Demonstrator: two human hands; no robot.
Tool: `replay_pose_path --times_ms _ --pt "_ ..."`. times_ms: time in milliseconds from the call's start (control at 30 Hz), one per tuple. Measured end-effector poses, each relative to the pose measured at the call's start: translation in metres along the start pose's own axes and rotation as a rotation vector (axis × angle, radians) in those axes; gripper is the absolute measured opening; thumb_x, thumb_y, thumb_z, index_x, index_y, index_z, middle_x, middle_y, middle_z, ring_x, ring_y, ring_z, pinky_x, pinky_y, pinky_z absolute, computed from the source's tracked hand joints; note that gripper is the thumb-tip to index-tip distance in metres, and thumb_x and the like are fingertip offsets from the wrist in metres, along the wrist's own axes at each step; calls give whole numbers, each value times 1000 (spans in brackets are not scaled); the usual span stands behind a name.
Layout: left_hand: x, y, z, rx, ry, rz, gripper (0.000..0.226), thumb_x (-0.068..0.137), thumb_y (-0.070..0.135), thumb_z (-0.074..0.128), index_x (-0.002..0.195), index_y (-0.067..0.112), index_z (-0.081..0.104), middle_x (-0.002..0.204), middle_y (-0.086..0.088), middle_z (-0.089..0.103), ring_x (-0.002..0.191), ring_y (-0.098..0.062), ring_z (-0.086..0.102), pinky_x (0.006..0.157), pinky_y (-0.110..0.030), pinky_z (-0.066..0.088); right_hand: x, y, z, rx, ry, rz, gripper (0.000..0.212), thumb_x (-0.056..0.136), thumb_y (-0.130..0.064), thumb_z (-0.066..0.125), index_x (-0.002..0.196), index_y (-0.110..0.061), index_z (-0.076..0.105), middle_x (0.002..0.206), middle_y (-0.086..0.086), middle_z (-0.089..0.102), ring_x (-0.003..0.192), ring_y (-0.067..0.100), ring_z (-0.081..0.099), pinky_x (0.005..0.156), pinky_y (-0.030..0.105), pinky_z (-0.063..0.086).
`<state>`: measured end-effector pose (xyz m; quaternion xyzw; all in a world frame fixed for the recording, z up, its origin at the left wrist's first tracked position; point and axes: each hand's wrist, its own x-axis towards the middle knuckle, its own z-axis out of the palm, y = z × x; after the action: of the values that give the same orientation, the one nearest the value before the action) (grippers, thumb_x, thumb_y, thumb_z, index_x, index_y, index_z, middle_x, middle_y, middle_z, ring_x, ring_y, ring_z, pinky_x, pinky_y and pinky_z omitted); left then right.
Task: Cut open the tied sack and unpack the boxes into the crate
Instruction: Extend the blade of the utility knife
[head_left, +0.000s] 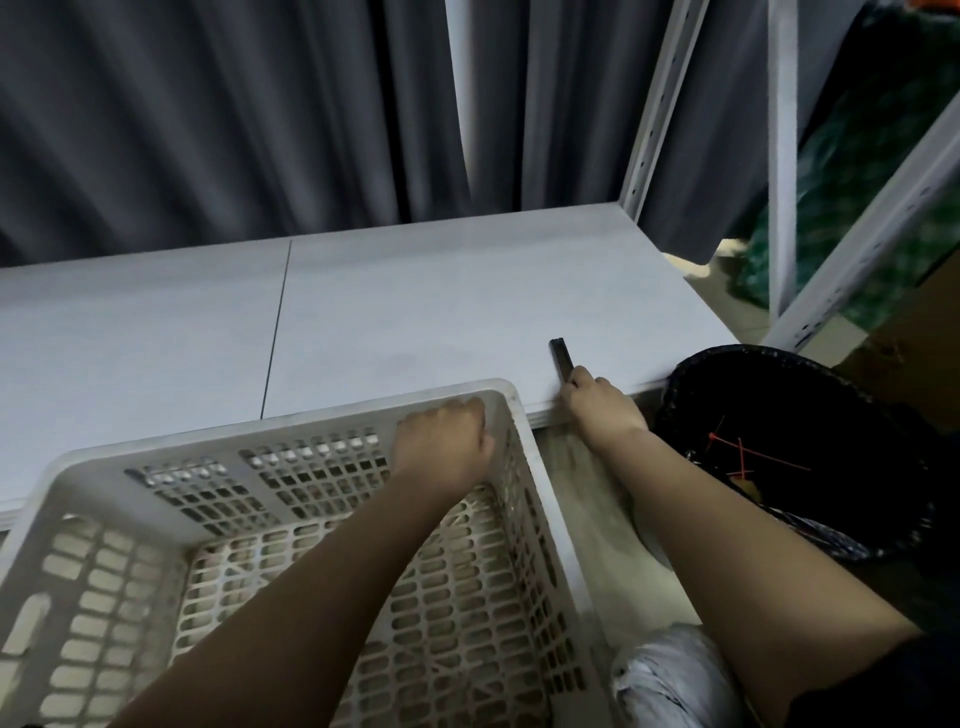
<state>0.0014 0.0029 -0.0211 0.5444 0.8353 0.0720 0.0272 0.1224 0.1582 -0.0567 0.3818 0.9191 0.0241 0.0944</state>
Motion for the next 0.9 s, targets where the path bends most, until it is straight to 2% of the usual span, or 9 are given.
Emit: replay_pose_path --times_ms 167,233,333,400,567,633,733,833,900 --pt "-18 23 -40 -162 -72 -80 28 96 28 36 99 15 60 94 -5 68 86 -26 65 74 -32 51 -26 6 -53 -20 28 -85 42 86 8 50 126 -4 48 128 13 40 105 32 52 76 39 47" --pt "-28 37 -61 -344 -129 -152 27 95 26 39 96 12 63 92 -7 69 84 -25 64 71 -29 47 -44 6 -85 -10 42 -114 45 88 1 53 131 -6 46 130 12 41 107 32 54 79 39 49" --pt "-42 52 -90 -698 -211 -248 22 91 23 45 93 12 64 96 -9 69 92 -28 67 81 -34 51 -80 -4 -135 65 91 -161 51 87 -9 59 135 -8 42 131 12 43 110 32 56 80 39 48" --pt "-56 63 -117 -861 -218 -281 19 87 25 45 78 16 59 88 -11 66 92 -32 68 81 -34 50 -113 -14 -164 156 140 -204 60 85 -15 63 139 -12 37 130 13 45 110 33 56 81 38 46" --pt "-112 88 -181 -1197 -158 -362 29 96 16 43 69 12 52 70 -8 60 67 -20 62 80 -33 53 -197 -43 -212 449 234 -293 72 77 -15 69 139 -18 33 123 10 52 107 31 56 81 36 45" --pt "-144 92 -200 -1256 -131 -345 27 96 13 45 70 11 52 68 -9 58 64 -15 62 77 -30 55 -231 -50 -227 455 281 -301 73 76 -15 68 141 -20 33 122 9 52 108 29 55 82 36 45" --pt "-190 96 -218 -1340 -60 -330 24 95 6 46 72 9 53 66 -8 57 56 -9 60 55 -15 54 -277 -63 -242 340 358 -359 69 77 -19 66 140 -21 37 122 6 52 115 26 50 87 37 45" --pt "-229 98 -230 -1389 -15 -306 22 96 4 47 76 8 56 69 -7 59 51 -5 62 49 -12 52 -312 -72 -248 288 430 -442 67 77 -23 66 139 -21 40 123 4 53 118 24 47 93 38 43" --pt "-251 95 -235 -1431 -9 -275 19 96 7 50 79 8 58 73 -8 62 49 -1 63 52 -14 54 -330 -75 -245 548 384 -447 69 76 -22 68 139 -21 40 127 1 50 119 20 47 99 36 41"
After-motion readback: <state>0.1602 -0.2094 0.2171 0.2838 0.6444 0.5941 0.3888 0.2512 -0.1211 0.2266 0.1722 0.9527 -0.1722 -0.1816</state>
